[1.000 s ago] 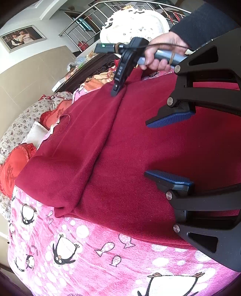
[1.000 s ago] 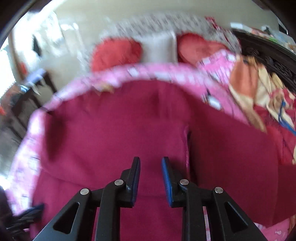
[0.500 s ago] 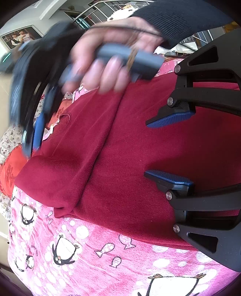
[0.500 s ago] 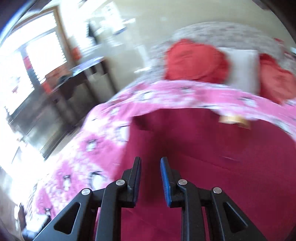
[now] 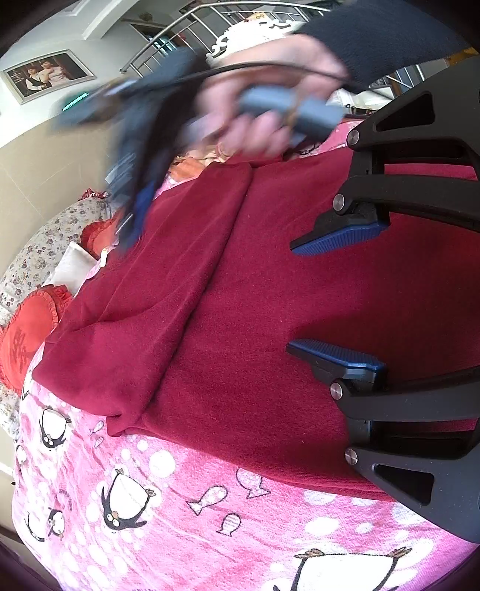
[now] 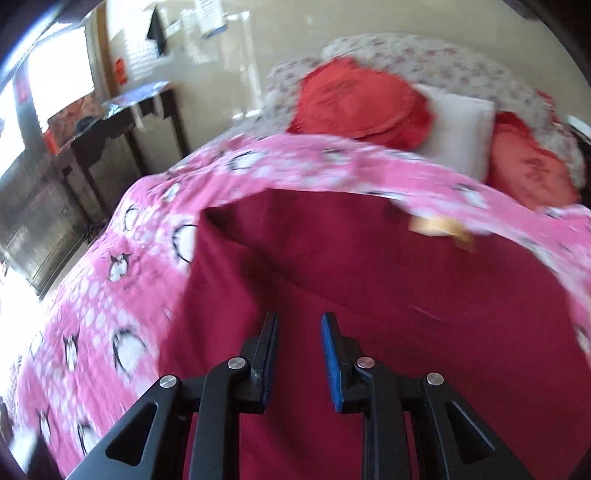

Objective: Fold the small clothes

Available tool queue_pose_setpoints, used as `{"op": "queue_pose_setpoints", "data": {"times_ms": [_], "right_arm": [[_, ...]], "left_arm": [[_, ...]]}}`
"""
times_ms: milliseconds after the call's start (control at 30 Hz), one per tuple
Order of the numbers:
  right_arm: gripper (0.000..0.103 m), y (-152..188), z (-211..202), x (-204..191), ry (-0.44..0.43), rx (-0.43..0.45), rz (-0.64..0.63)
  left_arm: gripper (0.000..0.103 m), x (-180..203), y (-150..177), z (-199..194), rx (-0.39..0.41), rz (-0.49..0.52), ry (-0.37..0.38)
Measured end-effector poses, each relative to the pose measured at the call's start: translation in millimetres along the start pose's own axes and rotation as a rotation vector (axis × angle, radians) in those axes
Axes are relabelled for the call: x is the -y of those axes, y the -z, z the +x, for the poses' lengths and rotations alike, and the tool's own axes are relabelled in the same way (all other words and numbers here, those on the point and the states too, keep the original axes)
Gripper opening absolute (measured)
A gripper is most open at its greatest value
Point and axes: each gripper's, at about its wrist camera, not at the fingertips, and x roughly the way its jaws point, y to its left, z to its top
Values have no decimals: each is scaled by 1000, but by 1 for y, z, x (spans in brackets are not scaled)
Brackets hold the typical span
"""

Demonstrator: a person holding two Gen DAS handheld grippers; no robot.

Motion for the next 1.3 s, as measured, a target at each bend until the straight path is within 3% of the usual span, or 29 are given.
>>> {"op": "queue_pose_setpoints", "data": {"times_ms": [133, 200, 233, 300, 400, 467, 600, 700, 733, 833, 900, 1100, 1300], "right_arm": [[29, 59, -31, 67, 173, -26, 103], [31, 83, -20, 94, 163, -117, 170], [31, 87, -28, 97, 130, -71, 176], [31, 89, -46, 99, 163, -54, 190], [33, 102, -97, 116, 115, 39, 308], [38, 115, -131, 134, 151, 83, 362], [39, 157, -207, 211, 312, 122, 428], [40, 193, -255, 278, 349, 114, 537], [40, 207, -270, 301, 300, 133, 627], [41, 250, -287, 355, 47, 197, 948], [41, 266, -287, 369, -27, 216, 1058], [41, 265, -266, 390, -76, 211, 1170], [40, 262, -225, 404, -11, 111, 1198]], "left_arm": [[47, 2, 1, 2, -1, 6, -8], [47, 3, 1, 3, -4, 9, -13], [47, 4, 1, 4, -4, 10, -14], [47, 5, 1, 5, -4, 9, -13], [47, 4, 0, 4, -3, 5, -7], [47, 4, 0, 3, -1, 3, -4], [47, 3, 0, 3, -1, 1, -1], [47, 3, 0, 3, -1, 2, -4], [47, 3, 0, 3, -1, 3, -4], [47, 3, 0, 3, -2, 3, -5], [47, 3, 0, 3, -2, 6, -4], [47, 4, 0, 3, -2, 6, -3], [47, 4, 0, 4, -2, 6, -3]]}}
